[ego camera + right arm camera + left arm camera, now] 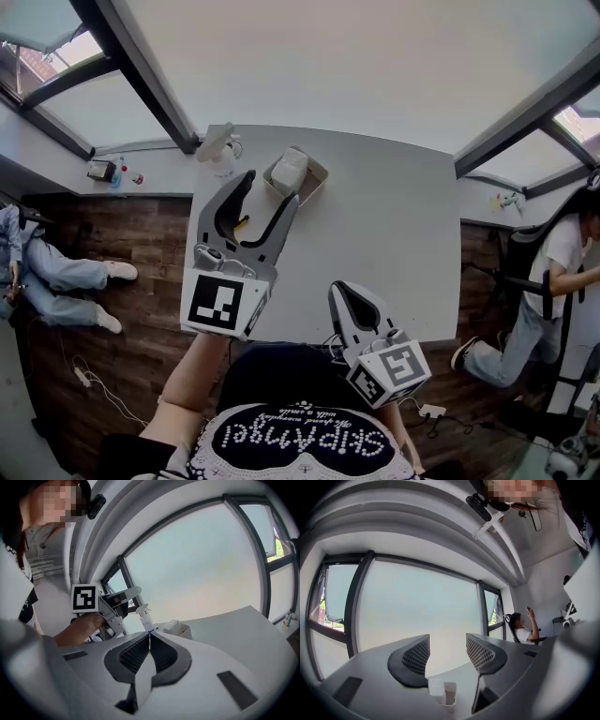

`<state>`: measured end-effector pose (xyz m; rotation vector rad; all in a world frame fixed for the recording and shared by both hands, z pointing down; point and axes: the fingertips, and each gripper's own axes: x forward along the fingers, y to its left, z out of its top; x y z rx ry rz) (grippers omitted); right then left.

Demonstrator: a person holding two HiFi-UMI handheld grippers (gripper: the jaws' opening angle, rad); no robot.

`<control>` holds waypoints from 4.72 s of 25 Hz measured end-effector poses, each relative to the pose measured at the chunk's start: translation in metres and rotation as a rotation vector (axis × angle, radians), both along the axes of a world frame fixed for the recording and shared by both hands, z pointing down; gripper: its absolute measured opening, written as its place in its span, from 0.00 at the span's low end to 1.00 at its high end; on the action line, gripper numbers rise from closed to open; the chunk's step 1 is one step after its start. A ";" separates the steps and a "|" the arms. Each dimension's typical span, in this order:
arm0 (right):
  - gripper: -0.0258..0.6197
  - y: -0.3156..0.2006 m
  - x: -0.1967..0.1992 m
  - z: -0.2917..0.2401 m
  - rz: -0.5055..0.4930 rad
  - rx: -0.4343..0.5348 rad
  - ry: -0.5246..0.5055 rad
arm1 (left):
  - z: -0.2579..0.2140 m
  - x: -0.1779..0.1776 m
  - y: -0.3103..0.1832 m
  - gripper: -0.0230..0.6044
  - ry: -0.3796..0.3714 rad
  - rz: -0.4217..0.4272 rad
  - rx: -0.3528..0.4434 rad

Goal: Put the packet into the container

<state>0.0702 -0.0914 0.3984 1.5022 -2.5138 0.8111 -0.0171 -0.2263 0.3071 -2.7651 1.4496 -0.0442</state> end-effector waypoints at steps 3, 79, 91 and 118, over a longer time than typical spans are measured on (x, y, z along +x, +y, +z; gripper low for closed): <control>0.06 0.000 -0.001 0.000 -0.006 0.004 0.003 | -0.006 -0.007 0.016 0.44 0.010 -0.020 0.007; 0.06 0.016 -0.005 -0.002 0.017 -0.005 0.004 | 0.066 -0.014 0.123 0.25 0.017 0.038 -0.309; 0.06 0.014 -0.012 -0.001 0.008 -0.006 0.004 | 0.069 -0.021 0.124 0.07 0.012 0.031 -0.325; 0.06 0.009 -0.022 -0.005 -0.047 0.012 0.000 | 0.071 -0.021 0.118 0.05 0.046 0.051 -0.328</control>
